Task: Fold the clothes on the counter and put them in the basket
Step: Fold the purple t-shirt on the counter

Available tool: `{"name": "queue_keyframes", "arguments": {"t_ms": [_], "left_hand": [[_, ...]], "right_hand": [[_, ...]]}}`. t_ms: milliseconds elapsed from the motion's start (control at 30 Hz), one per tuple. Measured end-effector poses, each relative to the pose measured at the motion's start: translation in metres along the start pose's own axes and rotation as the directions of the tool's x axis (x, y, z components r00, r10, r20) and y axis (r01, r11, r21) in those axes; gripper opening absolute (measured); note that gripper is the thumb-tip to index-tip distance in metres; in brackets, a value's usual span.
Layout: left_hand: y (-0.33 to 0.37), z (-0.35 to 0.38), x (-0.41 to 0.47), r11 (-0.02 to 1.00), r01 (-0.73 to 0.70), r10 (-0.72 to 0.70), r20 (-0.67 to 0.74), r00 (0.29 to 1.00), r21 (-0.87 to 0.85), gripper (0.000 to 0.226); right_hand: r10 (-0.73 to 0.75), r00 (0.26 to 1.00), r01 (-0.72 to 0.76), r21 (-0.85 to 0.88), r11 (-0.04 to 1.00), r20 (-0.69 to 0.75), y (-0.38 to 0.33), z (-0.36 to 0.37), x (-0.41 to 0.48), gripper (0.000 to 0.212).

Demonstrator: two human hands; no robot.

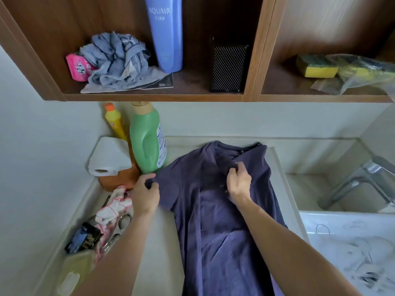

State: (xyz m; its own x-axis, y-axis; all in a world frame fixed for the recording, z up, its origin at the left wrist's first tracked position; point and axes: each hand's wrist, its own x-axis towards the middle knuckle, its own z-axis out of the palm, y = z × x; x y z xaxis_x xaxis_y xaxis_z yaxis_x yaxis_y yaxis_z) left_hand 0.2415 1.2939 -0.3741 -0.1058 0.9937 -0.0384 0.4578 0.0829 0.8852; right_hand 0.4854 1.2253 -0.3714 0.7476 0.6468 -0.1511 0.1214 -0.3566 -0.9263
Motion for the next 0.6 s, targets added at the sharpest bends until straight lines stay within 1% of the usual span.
{"name": "queue_keyframes", "arguments": {"t_ms": [33,67,100,133,167,200,233,267,300,333,367,433,500,533,567,600], "left_hand": [[0.01,-0.003,0.006,0.999,-0.047,0.047,-0.002,0.999,0.002,0.033],[0.02,-0.005,0.012,0.995,-0.097,0.097,-0.008,0.995,0.003,0.034],[0.029,-0.008,0.016,0.991,-0.131,0.131,-0.013,0.991,-0.003,0.036],[0.038,-0.009,0.019,0.988,-0.154,0.154,-0.023,0.988,-0.008,0.038],[0.047,-0.011,0.019,0.985,-0.173,0.172,-0.036,0.984,-0.008,0.04],[0.058,-0.012,0.018,0.982,-0.191,0.191,-0.047,0.98,-0.005,0.042],[0.069,-0.012,0.015,0.979,-0.204,0.204,-0.051,0.978,-0.005,0.044],[0.078,-0.012,0.013,0.975,-0.22,0.219,-0.046,0.975,-0.015,0.046],[0.088,-0.009,0.01,0.971,-0.237,0.236,-0.029,0.971,-0.022,0.047],[0.096,-0.005,0.007,0.967,-0.255,0.255,-0.004,0.967,-0.026,0.048],[0.104,0.001,0.003,0.96,-0.277,0.278,0.021,0.96,-0.024,0.049],[0.119,0.018,-0.008,0.943,-0.331,0.332,0.062,0.941,-0.027,0.05],[0.135,0.044,-0.029,0.913,-0.405,0.408,0.127,0.904,-0.054,0.05],[0.14,0.058,-0.042,0.896,-0.435,0.445,0.215,0.869,-0.093,0.048],[0.143,0.074,-0.057,0.885,-0.439,0.465,0.361,0.808,-0.156,0.045],[0.145,0.09,-0.073,0.891,-0.394,0.451,0.54,0.711,-0.226,0.045]], "right_hand": [[-0.011,0.993,0.023,0.107,0.994,-0.12,-0.008,-0.007,0.002,0.015],[-0.025,0.976,0.064,0.173,0.983,-0.218,-0.011,-0.01,0.004,0.015],[-0.034,0.964,0.091,0.206,0.974,-0.263,-0.014,-0.01,0.004,0.017],[-0.062,0.974,0.105,0.194,0.975,-0.216,-0.014,-0.009,0.002,0.017],[-0.11,0.992,0.116,0.112,0.987,-0.06,-0.007,-0.004,0.003,0.017],[-0.127,0.972,0.132,-0.012,0.991,0.2,-0.001,0.0,0.001,0.016],[-0.09,0.877,0.185,-0.159,0.97,0.471,0.007,0.001,-0.001,0.016],[-0.049,0.743,0.293,-0.259,0.92,0.667,0.013,0.0,-0.005,0.015],[-0.053,0.661,0.392,-0.284,0.875,0.748,0.02,-0.003,-0.008,0.014],[-0.092,0.655,0.428,-0.268,0.863,0.75,0.024,-0.008,-0.012,0.015],[-0.132,0.703,0.404,-0.241,0.882,0.699,0.028,-0.015,-0.013,0.014],[-0.131,0.812,0.284,-0.19,0.94,0.569,0.039,-0.031,-0.012,0.013],[-0.07,0.863,0.158,-0.134,0.978,0.5,0.048,-0.05,-0.006,0.016],[-0.037,0.873,0.086,-0.078,0.993,0.487,0.052,-0.059,-0.004,0.018],[0.001,0.881,-0.009,0.016,1.0,0.473,0.054,-0.067,-0.004,0.021],[0.053,0.886,-0.129,0.133,0.983,0.462,0.053,-0.078,-0.002,0.027]]}}
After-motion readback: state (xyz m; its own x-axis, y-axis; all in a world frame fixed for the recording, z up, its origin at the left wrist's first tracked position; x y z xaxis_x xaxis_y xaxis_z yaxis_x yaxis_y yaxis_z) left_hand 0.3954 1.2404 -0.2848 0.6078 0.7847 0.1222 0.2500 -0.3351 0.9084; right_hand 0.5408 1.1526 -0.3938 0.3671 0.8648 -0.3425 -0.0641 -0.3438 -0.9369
